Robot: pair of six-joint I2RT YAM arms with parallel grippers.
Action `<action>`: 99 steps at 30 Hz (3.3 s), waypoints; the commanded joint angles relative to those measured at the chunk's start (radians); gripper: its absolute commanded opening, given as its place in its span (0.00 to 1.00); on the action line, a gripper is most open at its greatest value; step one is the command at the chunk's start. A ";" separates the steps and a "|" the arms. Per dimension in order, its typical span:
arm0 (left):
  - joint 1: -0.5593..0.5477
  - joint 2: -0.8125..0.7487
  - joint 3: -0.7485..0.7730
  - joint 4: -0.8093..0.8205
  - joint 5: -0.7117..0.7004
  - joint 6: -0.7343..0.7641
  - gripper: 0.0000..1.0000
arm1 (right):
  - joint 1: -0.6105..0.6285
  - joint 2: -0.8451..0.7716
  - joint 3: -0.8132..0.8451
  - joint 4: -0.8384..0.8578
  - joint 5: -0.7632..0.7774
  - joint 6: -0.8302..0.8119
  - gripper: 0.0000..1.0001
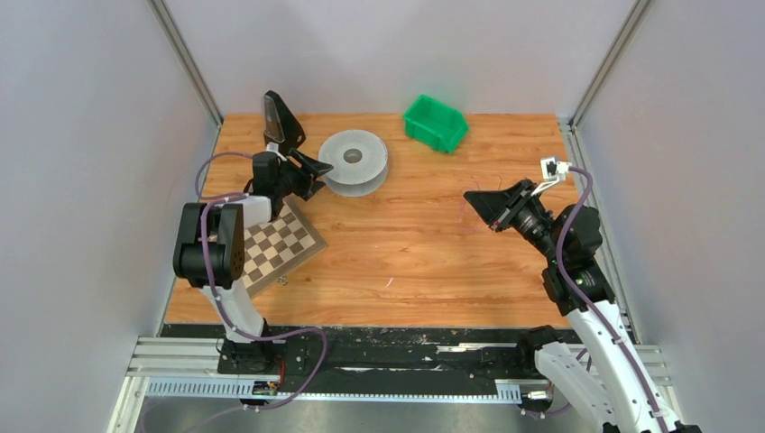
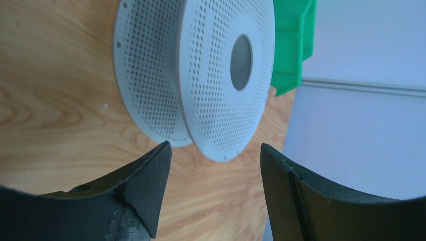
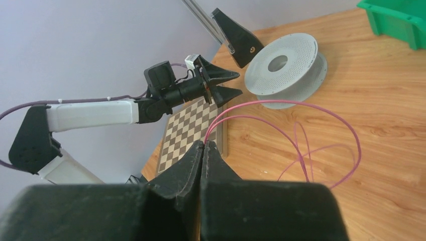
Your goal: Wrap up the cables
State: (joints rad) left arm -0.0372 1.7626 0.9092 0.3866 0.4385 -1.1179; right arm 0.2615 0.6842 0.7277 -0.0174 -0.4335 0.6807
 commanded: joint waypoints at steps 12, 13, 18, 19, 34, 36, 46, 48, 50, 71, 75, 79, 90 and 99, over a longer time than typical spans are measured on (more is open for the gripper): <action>0.005 0.284 0.152 0.397 0.000 -0.103 0.63 | 0.005 -0.051 0.001 -0.039 0.069 -0.012 0.00; 0.005 0.283 0.151 0.396 -0.002 -0.098 0.63 | 0.005 -0.053 -0.005 -0.039 0.071 -0.013 0.00; 0.005 0.275 0.160 0.386 0.020 -0.072 0.54 | 0.005 -0.067 -0.015 -0.061 0.072 -0.018 0.00; 0.005 0.275 0.162 0.387 0.031 -0.071 0.52 | 0.004 -0.075 -0.017 -0.067 0.074 -0.019 0.00; -0.029 0.148 0.008 0.477 0.156 -0.119 0.00 | 0.005 -0.176 -0.081 -0.142 0.111 -0.040 0.00; -0.057 0.100 -0.030 0.440 0.179 -0.095 0.00 | 0.005 -0.181 -0.070 -0.176 0.118 -0.063 0.00; -0.262 -0.088 -0.294 0.407 0.262 -0.063 0.00 | 0.005 -0.234 -0.053 -0.309 0.164 -0.120 0.00; -0.309 -0.105 -0.326 0.407 0.265 -0.059 0.00 | 0.005 -0.238 -0.054 -0.324 0.161 -0.122 0.00; -0.346 -0.116 -0.351 0.406 0.261 -0.063 0.00 | 0.005 -0.239 -0.054 -0.337 0.159 -0.126 0.00; -0.435 -0.533 -0.430 -0.166 -0.066 0.090 0.56 | 0.004 -0.207 0.011 -0.344 0.067 -0.135 0.00; -0.461 -0.711 -0.438 -0.310 -0.198 0.117 0.66 | 0.005 -0.167 0.030 -0.307 -0.036 -0.123 0.00; -0.512 -0.824 -0.394 -0.427 -0.276 0.209 0.69 | 0.007 -0.141 0.006 -0.192 -0.170 -0.031 0.00; -0.619 -0.851 -0.317 -0.328 -0.147 0.422 0.68 | 0.042 -0.093 -0.014 -0.097 -0.222 0.039 0.00; -0.785 -0.702 -0.150 -0.241 -0.110 0.586 0.67 | 0.097 -0.088 -0.066 0.008 -0.236 0.098 0.00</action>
State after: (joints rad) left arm -0.8051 1.0084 0.7074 0.0193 0.2646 -0.6136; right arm 0.3420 0.5961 0.6788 -0.1085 -0.6350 0.7399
